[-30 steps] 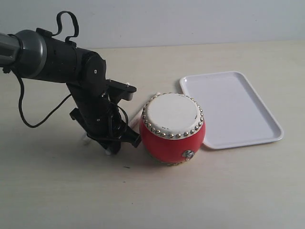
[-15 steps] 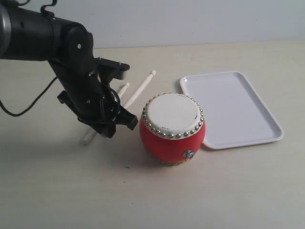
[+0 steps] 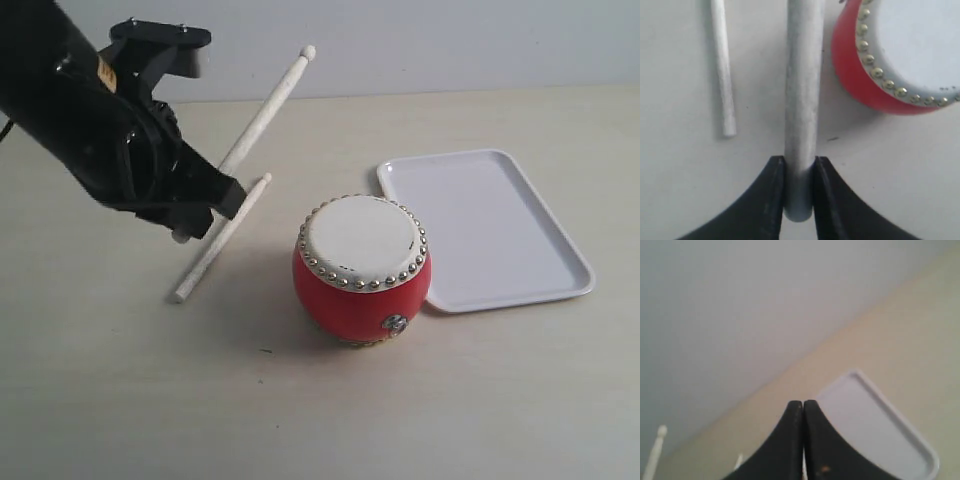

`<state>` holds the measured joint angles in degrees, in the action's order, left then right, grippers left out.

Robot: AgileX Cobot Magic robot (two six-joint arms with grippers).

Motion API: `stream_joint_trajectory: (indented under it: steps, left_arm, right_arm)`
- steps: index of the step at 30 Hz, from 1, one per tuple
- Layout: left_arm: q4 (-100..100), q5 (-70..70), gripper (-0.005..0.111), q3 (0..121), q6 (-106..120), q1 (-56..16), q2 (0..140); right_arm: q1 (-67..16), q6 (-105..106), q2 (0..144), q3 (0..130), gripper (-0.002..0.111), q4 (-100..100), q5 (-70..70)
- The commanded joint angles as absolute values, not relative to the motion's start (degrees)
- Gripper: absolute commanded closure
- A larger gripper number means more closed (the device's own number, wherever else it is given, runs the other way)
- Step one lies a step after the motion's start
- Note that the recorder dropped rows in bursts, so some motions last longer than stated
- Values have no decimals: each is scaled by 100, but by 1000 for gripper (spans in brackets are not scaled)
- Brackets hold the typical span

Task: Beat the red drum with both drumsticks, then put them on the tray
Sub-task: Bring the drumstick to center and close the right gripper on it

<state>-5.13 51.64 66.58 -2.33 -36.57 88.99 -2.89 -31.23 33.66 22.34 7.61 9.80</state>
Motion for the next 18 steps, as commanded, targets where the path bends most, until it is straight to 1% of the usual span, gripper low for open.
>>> stream_joint_trajectory:
  steps: [1,4,5,6,7,8,9,11,13,14,15,16,17,18]
  left_arm:
    - [-1190,4813,107,5878,151,-3648,8364]
    - [-1619,4443,107,5268,478,-3648,7970]
    - [-1970,4324,107,4962,685,-3648,7720]
    - [-2118,4297,107,4810,789,-3648,7576]
    - [-2395,4297,107,4574,924,-3648,7300]
    - [-2528,4284,107,4453,949,-3648,7132]
    - [-2788,4226,107,4262,1049,-3648,6776]
    - [-3230,4083,107,4026,1226,-3648,6281]
    - [-3800,4012,107,3859,1560,-3648,5917]
    - [-4177,4012,107,3758,1812,-3648,5791]
    - [-4434,4012,107,3703,1929,-3648,5759]
    - [-4991,4012,107,3589,2331,-3648,5746]
    - [-5385,4012,107,3523,2624,-3648,5746]
    - [-6117,4012,107,3395,3172,-3648,5746]
  right_arm:
    - [-1242,-1296,4667,2606,108,2514,1614]
    - [-1854,923,5447,2855,108,4409,1803]
    - [-2192,2441,5796,2983,108,5689,2058]
    - [-2313,3288,5962,3033,108,6392,2291]
    - [-2457,4620,6220,3100,108,7600,2956]
    - [-2471,5225,6345,3100,108,8213,3348]
    - [-2471,5985,6617,3100,108,9051,4075]
    - [-2471,6606,7022,3100,108,9931,4824]
    - [-2471,7022,7393,3169,102,9995,5592]
    - [-2471,7071,7594,3197,93,9995,6043]
    - [-2471,7103,7682,3210,87,9995,6210]
    - [-2471,7245,7801,3220,77,9995,6432]
    - [-2471,7327,7843,3220,72,9995,6506]
    - [-2471,7466,7870,3220,64,9995,6600]
